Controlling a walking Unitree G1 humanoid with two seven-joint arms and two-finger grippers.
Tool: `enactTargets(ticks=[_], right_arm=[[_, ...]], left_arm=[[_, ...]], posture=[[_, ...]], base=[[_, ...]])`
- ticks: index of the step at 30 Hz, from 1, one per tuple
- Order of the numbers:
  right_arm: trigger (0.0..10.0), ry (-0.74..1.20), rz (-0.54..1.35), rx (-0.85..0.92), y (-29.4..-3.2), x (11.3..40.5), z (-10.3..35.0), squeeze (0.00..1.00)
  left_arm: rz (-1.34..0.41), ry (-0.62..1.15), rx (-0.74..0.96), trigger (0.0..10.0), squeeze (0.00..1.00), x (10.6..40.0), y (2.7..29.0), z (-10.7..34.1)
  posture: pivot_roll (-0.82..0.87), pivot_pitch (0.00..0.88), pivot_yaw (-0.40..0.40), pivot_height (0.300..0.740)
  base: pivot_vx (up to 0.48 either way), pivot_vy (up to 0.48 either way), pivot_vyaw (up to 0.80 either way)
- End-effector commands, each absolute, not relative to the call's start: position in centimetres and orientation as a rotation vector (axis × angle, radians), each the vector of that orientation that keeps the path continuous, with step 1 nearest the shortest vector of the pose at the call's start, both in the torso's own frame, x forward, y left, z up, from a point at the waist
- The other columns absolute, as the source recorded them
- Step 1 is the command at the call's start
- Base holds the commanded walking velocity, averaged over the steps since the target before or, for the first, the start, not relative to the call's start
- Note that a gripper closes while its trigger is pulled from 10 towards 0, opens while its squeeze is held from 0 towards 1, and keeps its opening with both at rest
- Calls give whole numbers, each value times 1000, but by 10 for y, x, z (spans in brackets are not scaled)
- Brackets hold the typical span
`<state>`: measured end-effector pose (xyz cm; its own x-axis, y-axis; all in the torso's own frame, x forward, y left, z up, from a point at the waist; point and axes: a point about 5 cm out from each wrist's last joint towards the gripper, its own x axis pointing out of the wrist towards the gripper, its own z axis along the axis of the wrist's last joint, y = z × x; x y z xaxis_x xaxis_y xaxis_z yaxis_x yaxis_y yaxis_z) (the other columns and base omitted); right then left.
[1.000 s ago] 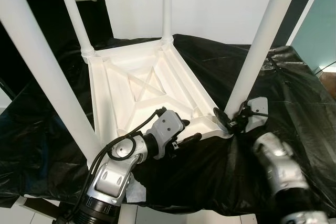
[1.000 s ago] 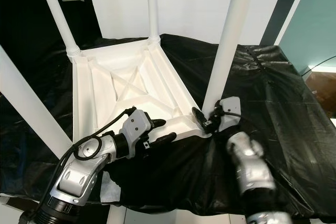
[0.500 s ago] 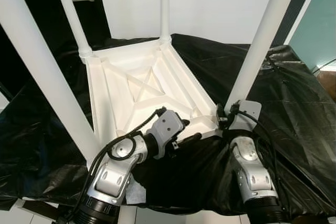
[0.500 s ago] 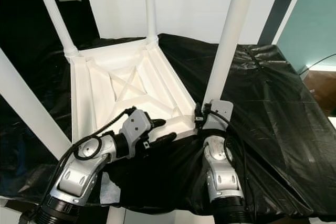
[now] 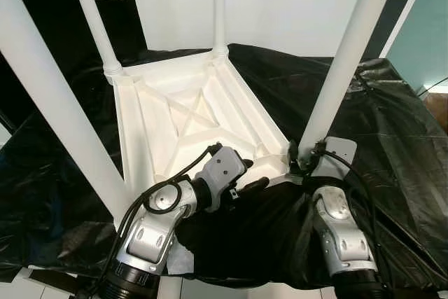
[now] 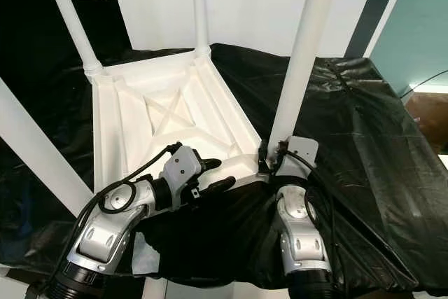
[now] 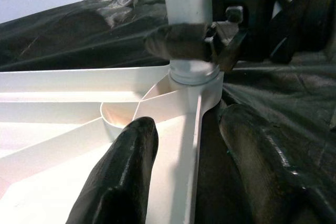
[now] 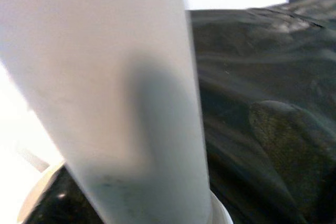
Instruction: Building children table
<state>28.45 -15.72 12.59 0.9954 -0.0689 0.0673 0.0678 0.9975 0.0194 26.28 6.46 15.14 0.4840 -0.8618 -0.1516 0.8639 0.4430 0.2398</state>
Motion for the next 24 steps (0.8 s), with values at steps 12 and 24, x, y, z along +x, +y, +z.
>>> enactTargets(ticks=[12,24], right_arm=[[10000,-50,428,-39,-189,286,136,0],[4235,29,741,-157,-181,314,142,0]], left_arm=[[-1008,-5,310,10000,0,267,66,152],[-1011,-7,305,10000,0,266,63,151]], posture=[[-52,0,-2,740],[-31,0,-21,740]], base=[[0,0,0],[0,0,0]])
